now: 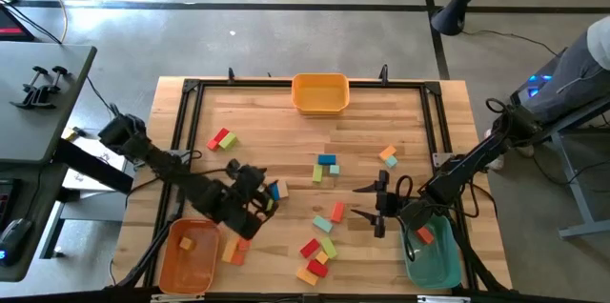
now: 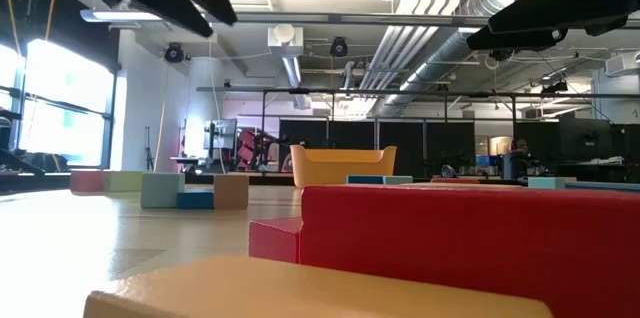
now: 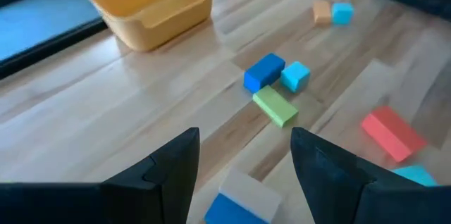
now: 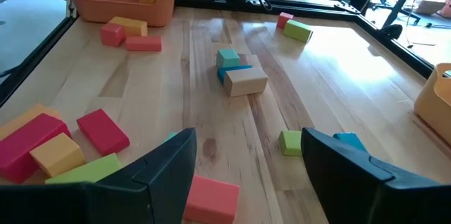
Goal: Sort blocks by size
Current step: Put the small red rectangle block into the yellow bin
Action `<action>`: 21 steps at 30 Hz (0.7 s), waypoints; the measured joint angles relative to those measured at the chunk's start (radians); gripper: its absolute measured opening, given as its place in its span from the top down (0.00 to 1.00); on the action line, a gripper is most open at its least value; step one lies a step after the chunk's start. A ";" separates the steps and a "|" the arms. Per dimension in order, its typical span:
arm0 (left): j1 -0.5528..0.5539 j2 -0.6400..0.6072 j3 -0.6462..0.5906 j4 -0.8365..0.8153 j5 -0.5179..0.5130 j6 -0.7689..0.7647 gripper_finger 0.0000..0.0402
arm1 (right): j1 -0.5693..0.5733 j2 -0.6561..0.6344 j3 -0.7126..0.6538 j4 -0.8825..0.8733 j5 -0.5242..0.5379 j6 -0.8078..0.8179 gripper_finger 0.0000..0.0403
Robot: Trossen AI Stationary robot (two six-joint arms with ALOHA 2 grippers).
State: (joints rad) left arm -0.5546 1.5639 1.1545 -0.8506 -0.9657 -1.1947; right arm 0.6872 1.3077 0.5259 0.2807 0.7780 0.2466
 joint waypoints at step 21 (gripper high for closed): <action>0.268 0.000 -0.206 0.012 0.333 -0.059 0.47 | -0.027 0.000 0.000 -0.010 -0.004 0.018 0.37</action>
State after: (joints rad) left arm -0.2871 1.5639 0.9482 -0.8383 -0.6323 -1.2536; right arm 0.6601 1.3079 0.5259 0.2710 0.7738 0.2649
